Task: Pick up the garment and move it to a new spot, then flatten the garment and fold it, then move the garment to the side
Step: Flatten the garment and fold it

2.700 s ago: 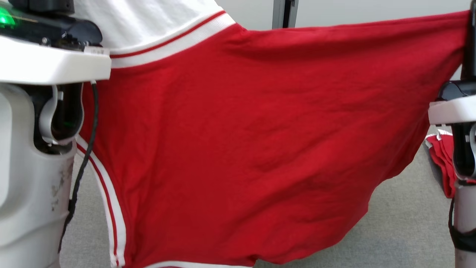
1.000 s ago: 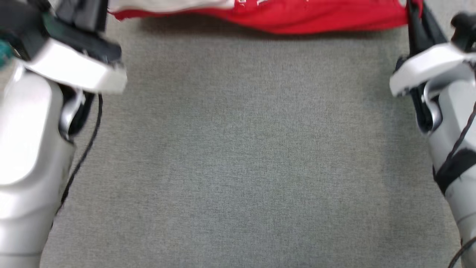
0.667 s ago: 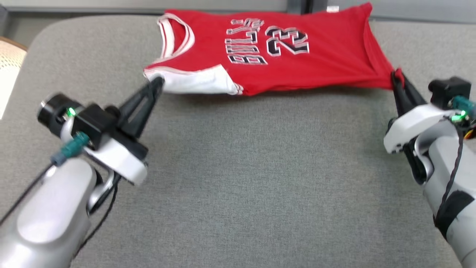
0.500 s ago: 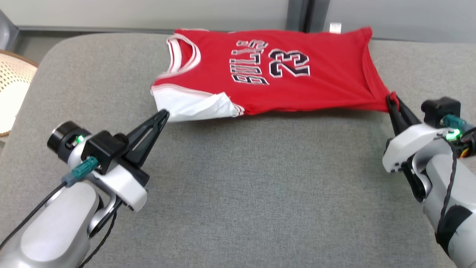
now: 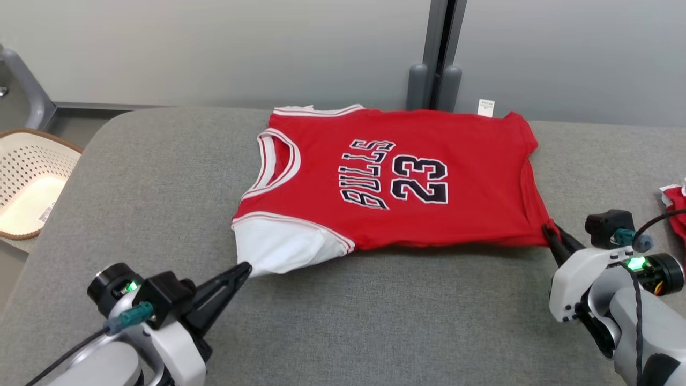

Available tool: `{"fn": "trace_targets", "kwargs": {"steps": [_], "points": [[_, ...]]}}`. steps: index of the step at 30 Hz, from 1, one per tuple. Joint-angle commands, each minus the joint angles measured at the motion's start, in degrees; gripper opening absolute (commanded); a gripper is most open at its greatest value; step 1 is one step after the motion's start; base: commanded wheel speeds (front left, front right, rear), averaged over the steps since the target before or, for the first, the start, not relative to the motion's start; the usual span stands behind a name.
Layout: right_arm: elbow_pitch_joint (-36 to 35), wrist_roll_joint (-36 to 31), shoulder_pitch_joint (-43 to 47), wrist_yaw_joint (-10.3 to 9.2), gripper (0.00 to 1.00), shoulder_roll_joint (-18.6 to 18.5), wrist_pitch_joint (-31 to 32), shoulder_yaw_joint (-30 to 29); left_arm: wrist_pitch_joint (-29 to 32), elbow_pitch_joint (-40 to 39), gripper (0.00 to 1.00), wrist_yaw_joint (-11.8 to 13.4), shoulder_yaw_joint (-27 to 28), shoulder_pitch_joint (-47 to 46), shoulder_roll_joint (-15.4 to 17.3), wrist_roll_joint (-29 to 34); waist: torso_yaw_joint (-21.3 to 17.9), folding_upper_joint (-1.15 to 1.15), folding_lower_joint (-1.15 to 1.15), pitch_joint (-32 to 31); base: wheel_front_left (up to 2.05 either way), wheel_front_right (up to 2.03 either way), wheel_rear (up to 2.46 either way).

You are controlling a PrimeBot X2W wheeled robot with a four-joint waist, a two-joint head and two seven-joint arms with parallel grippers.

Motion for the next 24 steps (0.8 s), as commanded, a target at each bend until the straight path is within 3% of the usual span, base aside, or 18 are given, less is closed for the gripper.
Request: {"fn": "trace_targets", "kwargs": {"steps": [1,10,14,21,24], "points": [[-0.42,0.79,1.05,-0.12,0.0,-0.74,0.71,0.59,-0.08,-0.43,0.0,0.03,-0.93,0.61,0.6,-0.7,0.02,0.0,0.0,-1.29,0.0,0.0,0.0],[-6.74,9.78,5.0,-0.11,0.0,-6.13,10.3,8.97,-0.08,-6.36,0.0,0.03,-14.29,-0.98,7.73,-9.83,-0.1,0.0,0.0,-5.19,0.0,0.0,0.0],[-12.21,16.49,7.19,-0.12,0.0,-10.57,17.04,12.74,0.32,-10.38,0.0,0.03,-18.3,-1.69,10.95,-13.73,-0.36,0.0,0.0,-5.99,0.0,0.0,0.0],[-20.13,26.21,10.51,-0.12,0.0,-17.2,29.18,16.9,4.36,-16.99,0.0,0.03,-19.61,-0.56,14.74,-16.4,-0.83,0.0,0.0,-6.47,0.0,0.0,0.0],[-22.53,27.9,11.1,-0.12,0.0,-18.86,31.24,17.78,5.44,-18.49,0.0,0.03,-19.7,-0.32,15.65,-16.58,-0.93,0.0,0.0,-6.5,0.0,0.0,0.0]]}}
